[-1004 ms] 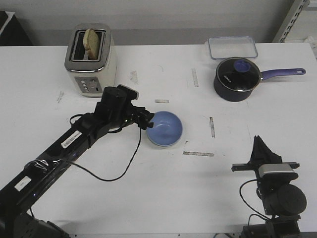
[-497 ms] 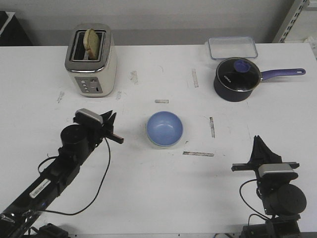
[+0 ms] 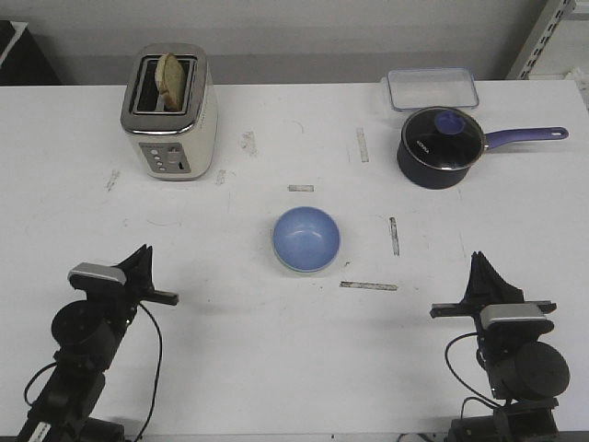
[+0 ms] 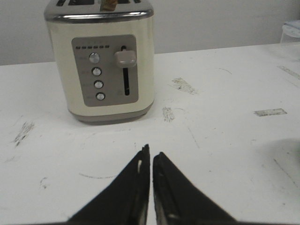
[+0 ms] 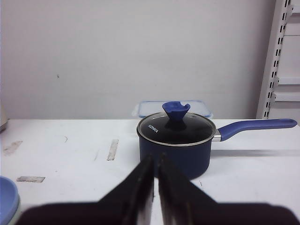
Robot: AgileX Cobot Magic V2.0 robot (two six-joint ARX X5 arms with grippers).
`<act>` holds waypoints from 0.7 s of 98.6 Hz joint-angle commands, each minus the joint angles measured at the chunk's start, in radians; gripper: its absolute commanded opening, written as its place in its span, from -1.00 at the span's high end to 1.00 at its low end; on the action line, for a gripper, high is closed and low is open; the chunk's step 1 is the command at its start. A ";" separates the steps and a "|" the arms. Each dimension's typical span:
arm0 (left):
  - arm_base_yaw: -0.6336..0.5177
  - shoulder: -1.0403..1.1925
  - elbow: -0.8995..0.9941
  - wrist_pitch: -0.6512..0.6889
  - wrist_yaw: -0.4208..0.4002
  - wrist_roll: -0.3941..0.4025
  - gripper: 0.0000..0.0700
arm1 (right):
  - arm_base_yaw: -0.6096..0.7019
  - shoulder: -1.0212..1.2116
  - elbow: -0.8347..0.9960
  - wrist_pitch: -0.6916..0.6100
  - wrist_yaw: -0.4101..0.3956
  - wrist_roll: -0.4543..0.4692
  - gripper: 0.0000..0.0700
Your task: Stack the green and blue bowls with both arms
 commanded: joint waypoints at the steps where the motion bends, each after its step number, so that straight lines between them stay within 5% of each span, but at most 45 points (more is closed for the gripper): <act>1: 0.014 -0.056 0.000 -0.047 0.001 -0.016 1.00 | 0.000 0.001 0.005 0.012 0.000 -0.001 0.98; 5: 0.023 -0.091 0.000 -0.096 0.001 -0.016 1.00 | 0.000 0.001 0.005 0.012 0.000 -0.001 0.98; 6: 0.029 -0.241 0.000 -0.179 0.001 -0.016 1.00 | 0.000 0.001 0.006 0.012 0.000 -0.001 0.98; 69: 0.061 -0.495 -0.016 -0.196 0.002 0.021 1.00 | 0.000 0.001 0.006 0.012 0.000 -0.001 0.98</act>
